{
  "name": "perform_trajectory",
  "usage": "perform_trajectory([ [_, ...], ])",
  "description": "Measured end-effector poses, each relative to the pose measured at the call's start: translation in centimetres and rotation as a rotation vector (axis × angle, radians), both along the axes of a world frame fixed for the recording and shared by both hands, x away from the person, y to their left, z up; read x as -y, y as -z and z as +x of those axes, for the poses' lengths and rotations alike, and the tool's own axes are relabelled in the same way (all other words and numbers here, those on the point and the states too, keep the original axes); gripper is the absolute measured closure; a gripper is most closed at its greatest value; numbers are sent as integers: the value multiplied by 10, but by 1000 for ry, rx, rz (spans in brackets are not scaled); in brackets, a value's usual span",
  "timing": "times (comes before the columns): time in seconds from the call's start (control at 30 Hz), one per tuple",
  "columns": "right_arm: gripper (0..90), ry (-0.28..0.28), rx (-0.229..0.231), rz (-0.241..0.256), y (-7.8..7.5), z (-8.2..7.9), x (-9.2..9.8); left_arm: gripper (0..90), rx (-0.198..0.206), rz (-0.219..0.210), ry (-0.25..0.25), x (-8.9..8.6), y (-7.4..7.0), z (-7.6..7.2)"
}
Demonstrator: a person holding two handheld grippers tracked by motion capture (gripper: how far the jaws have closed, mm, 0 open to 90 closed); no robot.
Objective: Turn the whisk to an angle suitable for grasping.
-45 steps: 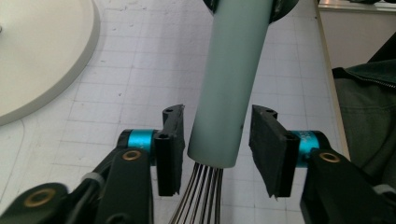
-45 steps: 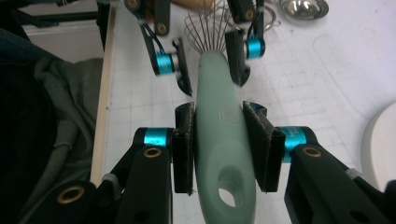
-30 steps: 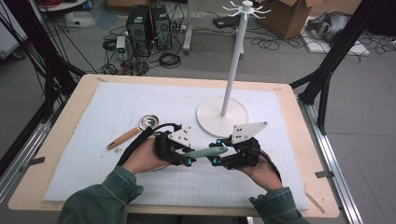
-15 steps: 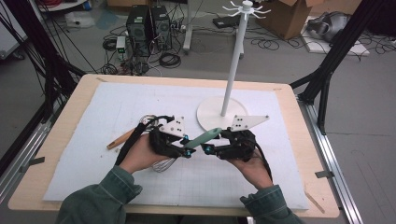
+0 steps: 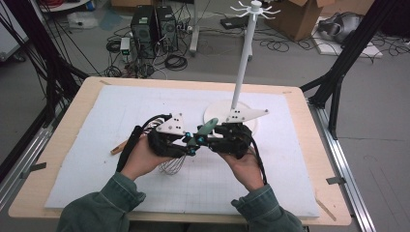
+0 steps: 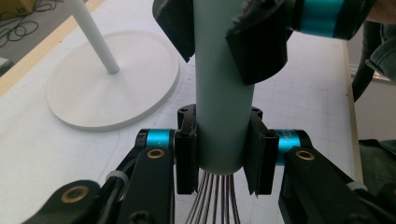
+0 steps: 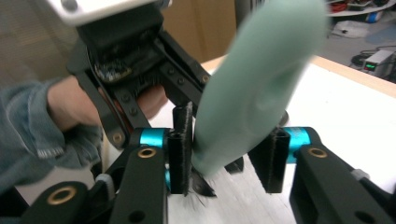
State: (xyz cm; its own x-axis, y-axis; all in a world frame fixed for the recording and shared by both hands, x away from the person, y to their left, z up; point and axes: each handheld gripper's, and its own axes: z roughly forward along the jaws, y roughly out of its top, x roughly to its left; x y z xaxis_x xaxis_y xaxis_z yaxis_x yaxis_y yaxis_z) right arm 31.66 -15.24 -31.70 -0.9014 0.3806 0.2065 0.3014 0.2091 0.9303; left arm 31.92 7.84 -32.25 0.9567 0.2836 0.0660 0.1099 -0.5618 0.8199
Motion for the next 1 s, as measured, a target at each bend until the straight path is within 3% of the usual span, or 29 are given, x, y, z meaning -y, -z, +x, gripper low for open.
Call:
perform_trajectory([
  [0.2,662,-83,20,2,-12,5,-9,682,-21,-60,30,-11,-4,0],
  [0.27,663,-121,30,-5,-17,7,-12,653,-54,-103,55,-15,-5,1],
  [0.47,663,-238,48,-27,-29,15,-15,566,-118,-182,114,-23,-5,3],
  [0.67,663,-327,71,-12,-37,16,-19,603,-172,-259,179,-26,-4,4],
  [0.73,662,-351,71,-4,-37,17,-20,647,-163,-261,186,-27,-4,4],
  [0.8,662,-362,71,-4,-37,17,-22,682,-162,-262,177,-27,-4,3],
  [0.9,659,-335,73,-1,-37,15,-22,687,-153,-273,145,-28,-5,1],
  [1.0,649,-256,88,6,-38,11,-21,689,-130,-275,80,-28,-7,-3],
])
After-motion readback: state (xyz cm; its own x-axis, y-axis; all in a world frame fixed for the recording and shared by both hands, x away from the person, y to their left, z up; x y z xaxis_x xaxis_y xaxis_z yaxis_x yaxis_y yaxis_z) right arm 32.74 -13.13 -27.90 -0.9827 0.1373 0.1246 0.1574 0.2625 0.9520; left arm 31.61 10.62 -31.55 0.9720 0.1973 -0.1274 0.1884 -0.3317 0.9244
